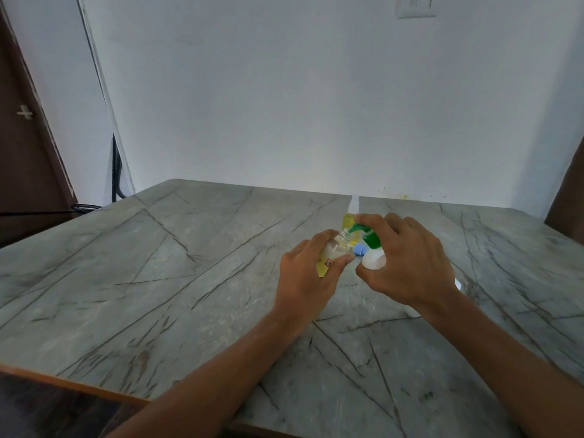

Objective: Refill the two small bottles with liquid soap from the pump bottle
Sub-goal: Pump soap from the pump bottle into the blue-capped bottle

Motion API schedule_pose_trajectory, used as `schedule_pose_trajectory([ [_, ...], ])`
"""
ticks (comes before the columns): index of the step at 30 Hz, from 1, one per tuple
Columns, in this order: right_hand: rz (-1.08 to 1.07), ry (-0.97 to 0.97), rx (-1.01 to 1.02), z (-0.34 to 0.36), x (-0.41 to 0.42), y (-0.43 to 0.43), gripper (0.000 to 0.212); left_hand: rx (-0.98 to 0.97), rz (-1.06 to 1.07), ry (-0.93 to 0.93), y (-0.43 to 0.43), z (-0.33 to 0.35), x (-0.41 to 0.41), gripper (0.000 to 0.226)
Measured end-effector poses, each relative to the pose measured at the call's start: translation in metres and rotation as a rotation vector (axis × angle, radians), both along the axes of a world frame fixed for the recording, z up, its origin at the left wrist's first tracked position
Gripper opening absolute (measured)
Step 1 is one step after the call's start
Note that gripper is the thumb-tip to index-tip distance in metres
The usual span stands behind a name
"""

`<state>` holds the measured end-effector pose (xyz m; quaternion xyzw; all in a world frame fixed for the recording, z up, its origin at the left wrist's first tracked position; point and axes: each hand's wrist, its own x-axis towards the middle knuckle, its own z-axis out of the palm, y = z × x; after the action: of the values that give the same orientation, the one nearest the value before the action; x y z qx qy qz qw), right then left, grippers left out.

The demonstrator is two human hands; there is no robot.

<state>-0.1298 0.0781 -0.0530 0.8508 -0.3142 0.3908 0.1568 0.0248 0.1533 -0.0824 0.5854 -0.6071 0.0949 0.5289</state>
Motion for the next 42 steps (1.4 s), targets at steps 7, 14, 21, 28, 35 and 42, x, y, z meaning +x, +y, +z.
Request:
schedule_pose_trajectory([
  [7, -0.061, 0.052, -0.005, 0.0018, 0.0006, 0.0042, 0.090, -0.021, 0.029, 0.021, -0.0035, 0.0009, 0.0060, 0.046],
  [14, -0.062, 0.054, 0.003, 0.0015, -0.0009, 0.0060, 0.094, -0.004, 0.038, 0.047, -0.0027, 0.0016, 0.0055, 0.044],
  [21, -0.032, 0.034, -0.012, 0.0030, -0.0001, 0.0056, 0.091, -0.019, 0.027, 0.068, -0.0029, 0.0011, 0.0039, 0.045],
  [28, 0.011, 0.023, -0.007, 0.0023, -0.0008, 0.0018, 0.086, -0.016, 0.012, 0.033, -0.0024, 0.0009, 0.0023, 0.047],
  [35, 0.027, 0.002, 0.010, 0.0025, -0.0018, -0.0002, 0.076, -0.032, -0.001, -0.009, -0.0013, -0.0004, 0.0007, 0.046],
  [42, 0.027, -0.009, -0.014, 0.0018, -0.0013, 0.0023, 0.078, -0.045, 0.000, 0.006, -0.0013, -0.0001, 0.0005, 0.045],
])
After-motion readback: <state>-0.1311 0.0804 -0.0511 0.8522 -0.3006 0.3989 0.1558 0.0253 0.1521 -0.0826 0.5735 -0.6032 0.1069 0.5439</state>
